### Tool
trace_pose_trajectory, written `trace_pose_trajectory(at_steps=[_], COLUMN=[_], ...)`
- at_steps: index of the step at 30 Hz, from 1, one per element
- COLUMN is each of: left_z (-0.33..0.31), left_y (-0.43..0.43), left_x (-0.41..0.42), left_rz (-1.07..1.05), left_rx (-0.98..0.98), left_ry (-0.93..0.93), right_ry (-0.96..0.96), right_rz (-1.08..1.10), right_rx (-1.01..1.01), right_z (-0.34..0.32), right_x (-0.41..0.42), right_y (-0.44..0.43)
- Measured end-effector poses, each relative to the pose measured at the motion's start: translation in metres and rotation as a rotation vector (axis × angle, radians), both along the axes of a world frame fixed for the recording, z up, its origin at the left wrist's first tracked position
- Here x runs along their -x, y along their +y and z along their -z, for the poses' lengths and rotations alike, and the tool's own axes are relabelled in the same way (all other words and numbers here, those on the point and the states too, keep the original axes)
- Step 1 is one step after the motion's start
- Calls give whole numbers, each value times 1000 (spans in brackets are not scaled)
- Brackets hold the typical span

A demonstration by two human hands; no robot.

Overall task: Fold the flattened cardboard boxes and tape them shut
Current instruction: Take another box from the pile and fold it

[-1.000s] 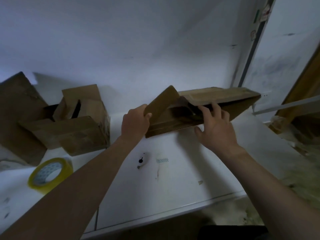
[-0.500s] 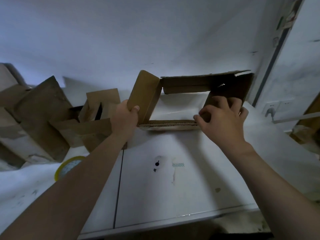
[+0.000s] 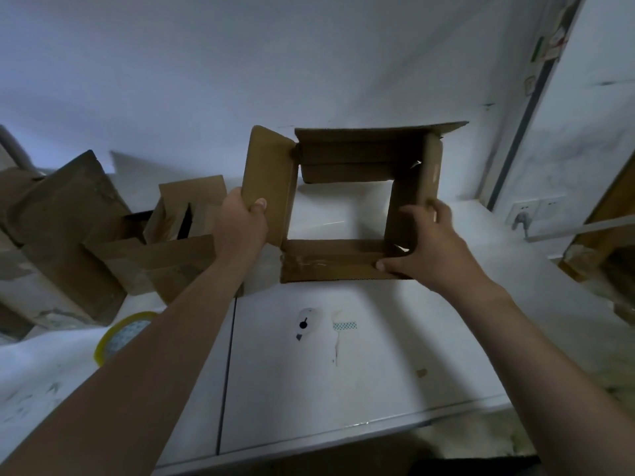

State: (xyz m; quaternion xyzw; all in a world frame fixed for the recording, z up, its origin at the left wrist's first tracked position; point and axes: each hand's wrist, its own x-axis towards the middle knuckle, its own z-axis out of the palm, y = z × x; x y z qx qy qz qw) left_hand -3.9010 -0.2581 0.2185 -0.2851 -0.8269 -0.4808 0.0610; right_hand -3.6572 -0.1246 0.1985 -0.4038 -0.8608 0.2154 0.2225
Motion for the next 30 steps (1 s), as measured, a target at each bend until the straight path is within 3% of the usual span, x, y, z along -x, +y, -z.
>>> trace_pose_trajectory(at_steps=[4, 8, 15, 19, 30], left_z=[-12, -15, -8, -2, -17], left_y=[1, 3, 0, -1, 18], left_x=[-15, -26, -22, -24, -26], left_rz=[21, 38, -14, 29, 424], left_rx=[62, 169, 158, 125, 231], left_ry=[207, 343, 214, 171, -34], right_ry=[13, 33, -77, 146, 347], right_rz=[-114, -81, 21, -23, -98], right_rx=[-179, -63, 125, 360, 308], right_z=[4, 7, 22, 20, 5], right_x=[15, 15, 4, 3, 5], right_y=[-4, 7, 28, 30, 26])
